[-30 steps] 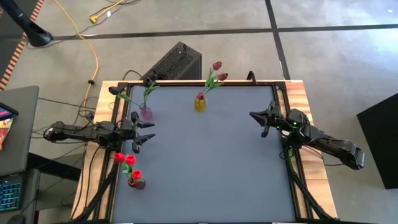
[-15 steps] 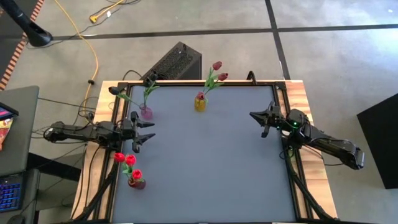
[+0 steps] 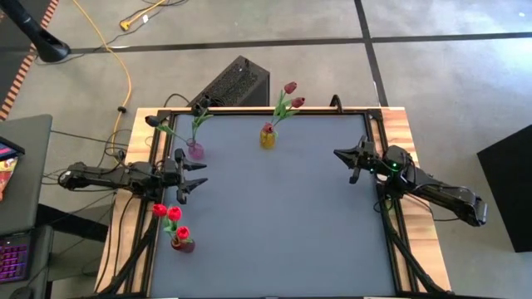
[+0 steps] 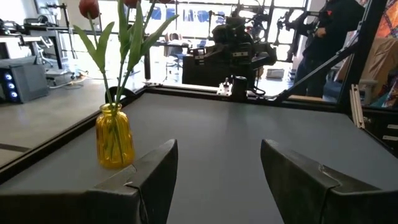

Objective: Sort flowers into vase by color
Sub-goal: Return to Home Position

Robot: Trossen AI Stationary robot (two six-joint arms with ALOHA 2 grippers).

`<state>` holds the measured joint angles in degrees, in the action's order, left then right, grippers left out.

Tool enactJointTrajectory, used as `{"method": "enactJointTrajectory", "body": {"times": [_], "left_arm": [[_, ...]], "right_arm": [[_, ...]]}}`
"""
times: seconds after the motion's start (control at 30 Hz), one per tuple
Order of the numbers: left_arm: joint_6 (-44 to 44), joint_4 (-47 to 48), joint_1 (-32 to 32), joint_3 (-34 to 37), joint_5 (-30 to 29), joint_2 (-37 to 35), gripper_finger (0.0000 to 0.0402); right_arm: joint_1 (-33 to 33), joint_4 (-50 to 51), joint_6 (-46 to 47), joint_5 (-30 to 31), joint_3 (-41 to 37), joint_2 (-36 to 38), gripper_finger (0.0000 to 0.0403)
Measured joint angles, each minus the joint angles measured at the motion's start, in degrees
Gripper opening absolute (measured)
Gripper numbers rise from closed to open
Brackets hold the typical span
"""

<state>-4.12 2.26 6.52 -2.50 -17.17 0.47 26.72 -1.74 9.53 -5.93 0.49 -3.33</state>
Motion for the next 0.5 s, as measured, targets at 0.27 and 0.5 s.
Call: {"method": "enactJointTrajectory", "body": {"times": [0.27, 0.5], "left_arm": [[0.0, 0.0, 0.0, 0.0, 0.0, 0.0, 0.0219], [0.0, 0.0, 0.7, 0.0, 0.1, 2.2, 0.0219]], "right_arm": [[0.0, 0.0, 0.0, 0.0, 0.0, 0.0, 0.0040], [0.0, 0.0, 0.0, 0.0, 0.0, 0.0, 0.0040]]}}
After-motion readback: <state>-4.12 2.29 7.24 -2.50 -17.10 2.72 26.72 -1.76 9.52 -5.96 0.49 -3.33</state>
